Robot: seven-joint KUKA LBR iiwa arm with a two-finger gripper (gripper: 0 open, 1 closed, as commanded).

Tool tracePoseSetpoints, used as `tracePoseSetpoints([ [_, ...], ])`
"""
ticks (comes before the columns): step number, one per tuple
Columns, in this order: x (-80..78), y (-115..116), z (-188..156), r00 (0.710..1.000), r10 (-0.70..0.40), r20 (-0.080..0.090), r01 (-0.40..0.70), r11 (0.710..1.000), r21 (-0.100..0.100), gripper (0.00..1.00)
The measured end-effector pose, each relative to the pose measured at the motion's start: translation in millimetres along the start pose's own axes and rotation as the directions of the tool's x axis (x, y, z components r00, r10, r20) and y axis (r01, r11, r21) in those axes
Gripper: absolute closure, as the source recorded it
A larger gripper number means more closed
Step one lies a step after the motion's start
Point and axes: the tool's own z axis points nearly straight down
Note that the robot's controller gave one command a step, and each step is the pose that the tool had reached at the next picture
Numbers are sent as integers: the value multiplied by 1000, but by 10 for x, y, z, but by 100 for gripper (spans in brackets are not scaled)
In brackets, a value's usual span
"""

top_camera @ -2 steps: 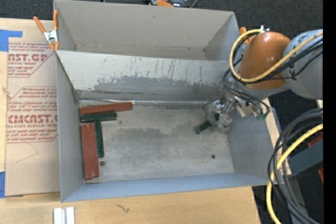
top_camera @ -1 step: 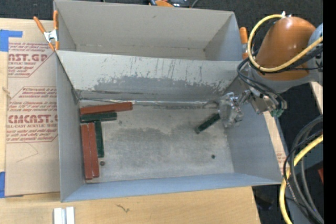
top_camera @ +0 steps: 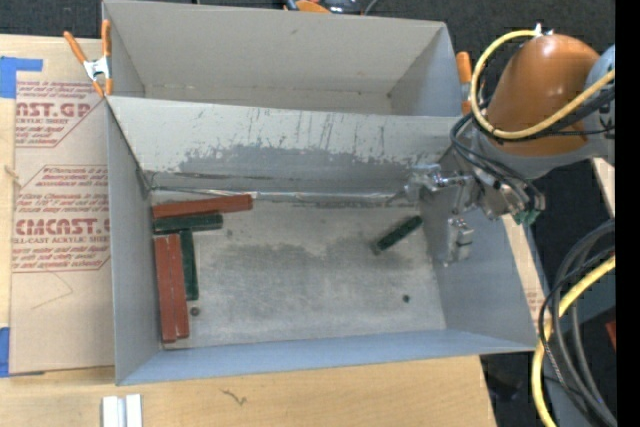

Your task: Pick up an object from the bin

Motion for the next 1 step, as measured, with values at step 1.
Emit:
tracePoseSetpoints([
  [1,-142,-27,890,994,-106,-6,106,994,-4,0],
])
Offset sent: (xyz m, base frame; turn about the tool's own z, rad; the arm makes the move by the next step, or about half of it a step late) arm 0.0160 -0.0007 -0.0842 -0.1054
